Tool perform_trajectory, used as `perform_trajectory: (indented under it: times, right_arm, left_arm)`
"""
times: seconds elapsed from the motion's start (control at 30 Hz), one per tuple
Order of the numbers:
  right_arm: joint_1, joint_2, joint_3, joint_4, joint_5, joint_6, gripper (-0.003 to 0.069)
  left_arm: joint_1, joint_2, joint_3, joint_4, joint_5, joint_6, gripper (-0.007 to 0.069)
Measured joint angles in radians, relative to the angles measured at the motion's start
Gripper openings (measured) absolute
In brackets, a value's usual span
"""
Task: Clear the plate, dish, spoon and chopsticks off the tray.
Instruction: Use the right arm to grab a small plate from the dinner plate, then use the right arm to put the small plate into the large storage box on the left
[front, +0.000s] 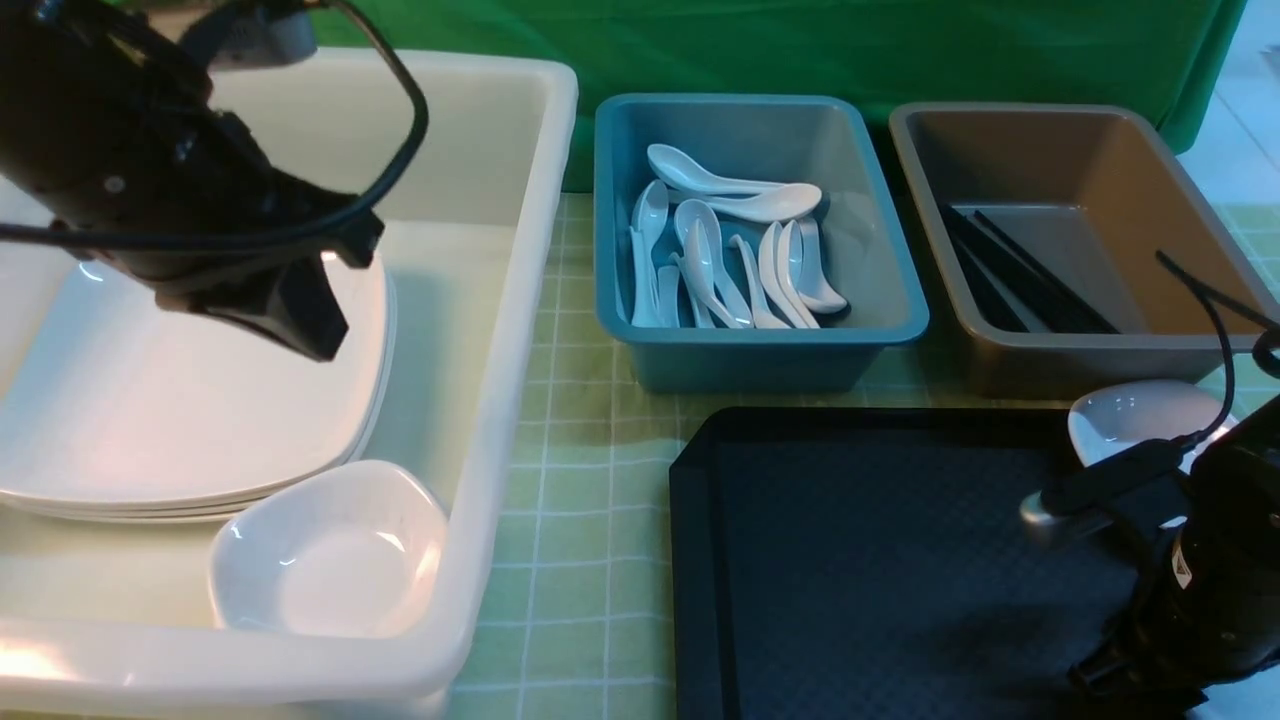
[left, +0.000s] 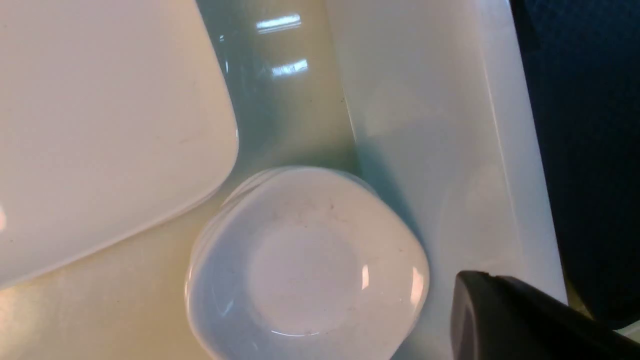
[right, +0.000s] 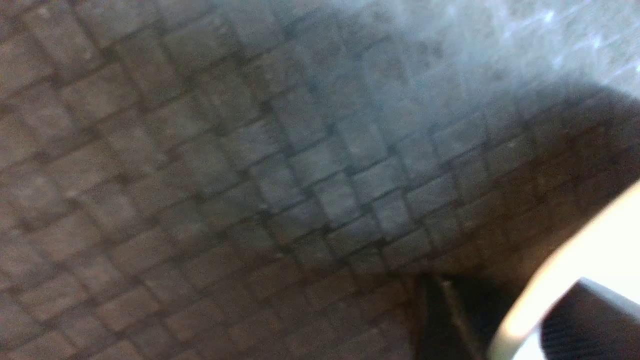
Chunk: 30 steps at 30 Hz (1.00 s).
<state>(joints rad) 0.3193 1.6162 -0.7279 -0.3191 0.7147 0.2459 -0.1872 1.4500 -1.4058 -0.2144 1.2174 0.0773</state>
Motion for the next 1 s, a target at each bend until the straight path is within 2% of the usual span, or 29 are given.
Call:
perform_trajectory:
  times: [0.07, 0.2, 0.27, 0.3, 0.37, 0.53, 0.57, 0.63, 0.7, 0.87, 1.0]
  right_arm:
    - [0.0, 0.003, -0.002, -0.027, 0.019, 0.0, 0.0169]
    - [0.014, 0.004, -0.031, -0.033, 0.09, -0.022, 0.0164]
    - [0.032, -0.01, -0.046, -0.03, 0.147, -0.038, 0.0136]
    - [0.062, -0.042, -0.064, -0.02, 0.208, -0.042, 0.0085]
    - [0.109, -0.101, -0.099, 0.003, 0.276, -0.047, 0.0037]
    - [0.255, -0.251, -0.236, 0.11, 0.37, -0.045, 0.0026]
    - [0.307, -0.281, -0.303, 0.139, 0.378, -0.035, 0.0026]
    - [0.344, -0.294, -0.348, 0.157, 0.383, -0.03, 0.0026]
    - [0.445, -0.297, -0.467, 0.177, 0.383, -0.008, 0.0026]
    - [0.61, -0.216, -0.692, 0.184, 0.362, 0.012, 0.0025]
    - [0.728, -0.002, -0.94, 0.188, 0.339, 0.014, 0.0025]
  left_arm:
    - [0.0, 0.0, 0.002, 0.0, -0.001, 0.004, -0.0006]
    - [0.0, -0.011, 0.006, 0.026, 0.0, 0.021, -0.0006]
    - [0.004, -0.019, 0.006, 0.05, 0.0, 0.025, -0.0006]
    - [0.023, -0.03, 0.006, 0.06, 0.0, 0.035, -0.0006]
    - [0.058, -0.041, 0.006, 0.055, 0.0, 0.046, -0.0006]
    - [0.195, -0.043, 0.006, 0.013, 0.001, 0.061, -0.0006]
    - [0.256, -0.043, 0.006, -0.004, 0.001, 0.068, -0.0006]
    - [0.294, -0.043, 0.006, -0.019, 0.001, 0.073, -0.0006]
    - [0.378, -0.043, 0.006, -0.06, 0.001, 0.088, -0.0006]
    - [0.501, -0.043, 0.006, -0.087, 0.001, 0.096, -0.0006]
    - [0.577, -0.043, 0.006, -0.114, 0.001, 0.098, -0.0006]
